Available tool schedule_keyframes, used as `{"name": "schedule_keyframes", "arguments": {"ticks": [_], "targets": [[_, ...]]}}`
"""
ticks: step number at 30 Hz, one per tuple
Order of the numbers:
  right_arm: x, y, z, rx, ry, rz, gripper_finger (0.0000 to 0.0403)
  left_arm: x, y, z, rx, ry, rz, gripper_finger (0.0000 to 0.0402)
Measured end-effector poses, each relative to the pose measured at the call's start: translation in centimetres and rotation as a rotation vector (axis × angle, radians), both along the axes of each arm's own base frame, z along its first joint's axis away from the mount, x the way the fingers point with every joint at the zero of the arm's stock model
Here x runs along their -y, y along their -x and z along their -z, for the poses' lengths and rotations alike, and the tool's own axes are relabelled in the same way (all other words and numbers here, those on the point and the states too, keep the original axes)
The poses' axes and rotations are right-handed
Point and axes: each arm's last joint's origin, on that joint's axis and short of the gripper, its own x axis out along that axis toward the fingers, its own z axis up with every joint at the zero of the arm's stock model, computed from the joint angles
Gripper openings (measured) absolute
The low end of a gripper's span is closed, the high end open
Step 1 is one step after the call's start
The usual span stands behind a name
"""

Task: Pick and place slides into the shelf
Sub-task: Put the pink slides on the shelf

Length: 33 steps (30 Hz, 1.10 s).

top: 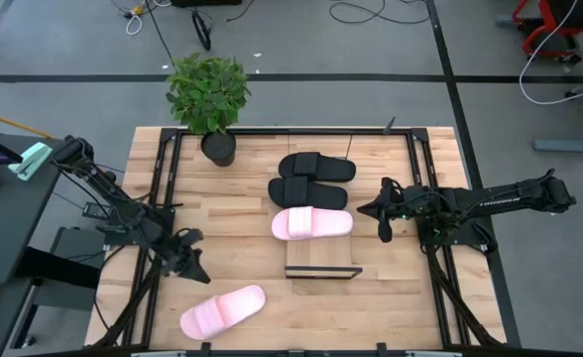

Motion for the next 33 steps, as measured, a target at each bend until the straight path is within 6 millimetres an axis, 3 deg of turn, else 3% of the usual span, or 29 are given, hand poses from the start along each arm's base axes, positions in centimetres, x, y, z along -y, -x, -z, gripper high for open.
{"name": "schedule_keyframes", "arguments": {"ticks": [7,10,16,22,28,33], "targets": [[0.0,0.0,0.0,0.008,-0.017,0.008,0.0013,-0.6,0.5,2.9,-0.240,-0.189,-0.051,0.0047],[0.0,0.0,0.0,0.011,-0.040,0.017,0.0013,-0.7,0.6,3.1,-0.252,-0.227,-0.056,0.0064],[0.0,0.0,0.0,0.013,-0.067,0.016,0.0013,-1.0,0.2,2.6,-0.043,-0.450,-0.145,0.0096],[0.0,0.0,0.0,0.013,-0.075,0.018,0.0013,-0.8,-0.2,1.3,0.213,-0.636,-0.128,0.0117],[-0.1,-0.1,-0.2,0.034,-0.100,0.028,0.0013,-1.3,-0.5,0.3,0.353,-0.912,-0.318,0.0109],[-0.1,-0.2,-0.3,0.054,-0.150,0.049,0.0013,-1.3,-0.6,-0.5,0.434,-0.992,-0.378,0.0096]]}}
